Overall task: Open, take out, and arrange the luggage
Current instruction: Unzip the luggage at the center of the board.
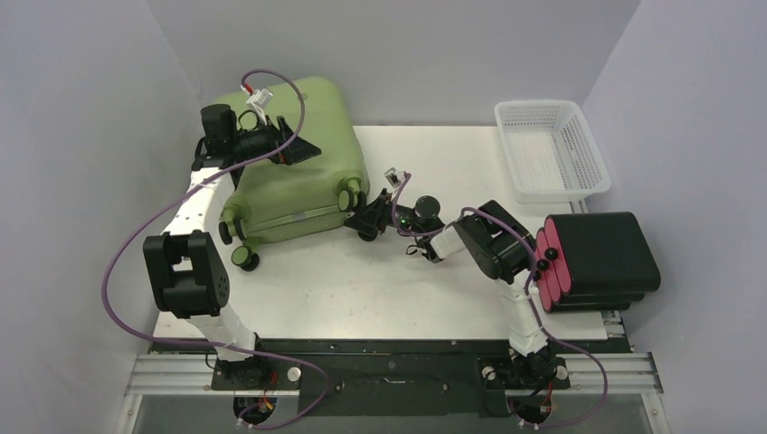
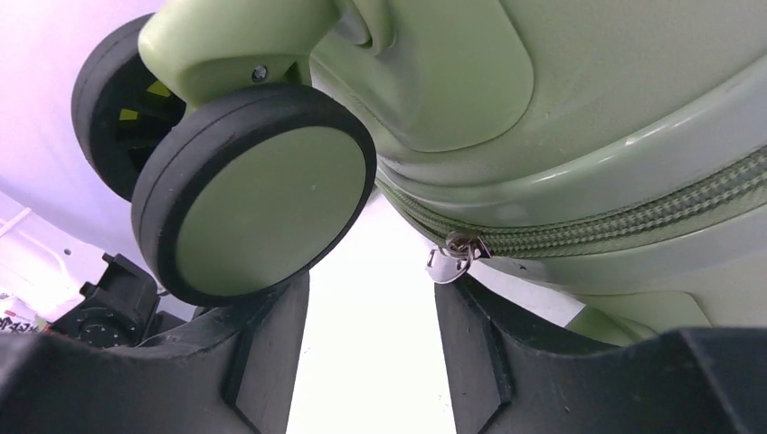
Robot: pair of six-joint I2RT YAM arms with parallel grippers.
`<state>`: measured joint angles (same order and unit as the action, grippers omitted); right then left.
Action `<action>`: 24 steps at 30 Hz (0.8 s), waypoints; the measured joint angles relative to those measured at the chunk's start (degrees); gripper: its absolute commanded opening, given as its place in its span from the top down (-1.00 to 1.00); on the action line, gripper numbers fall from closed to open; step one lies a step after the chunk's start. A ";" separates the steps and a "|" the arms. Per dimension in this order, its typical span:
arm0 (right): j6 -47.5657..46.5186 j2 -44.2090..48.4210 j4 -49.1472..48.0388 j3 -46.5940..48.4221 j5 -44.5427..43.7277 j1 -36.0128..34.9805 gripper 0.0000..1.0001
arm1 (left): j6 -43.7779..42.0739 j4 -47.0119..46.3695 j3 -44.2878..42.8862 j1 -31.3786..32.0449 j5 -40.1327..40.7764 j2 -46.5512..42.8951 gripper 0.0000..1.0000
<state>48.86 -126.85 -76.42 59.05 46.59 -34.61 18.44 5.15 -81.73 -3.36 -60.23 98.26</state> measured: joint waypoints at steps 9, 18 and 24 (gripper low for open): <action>-0.85 0.00 1.79 0.07 -1.01 -0.02 0.23 | -0.02 -0.31 0.17 0.00 0.00 0.00 -0.93; -1.70 0.00 3.80 -1.25 -8.46 0.17 0.44 | 0.00 -0.46 0.26 0.00 -0.02 0.00 -0.93; -1.07 0.00 2.56 -1.36 -9.62 0.17 0.92 | 0.09 -0.52 0.26 0.00 -0.02 0.00 -0.93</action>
<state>47.79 -126.85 -73.87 57.69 36.97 -34.44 18.52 4.62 -81.47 -3.36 -60.25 98.26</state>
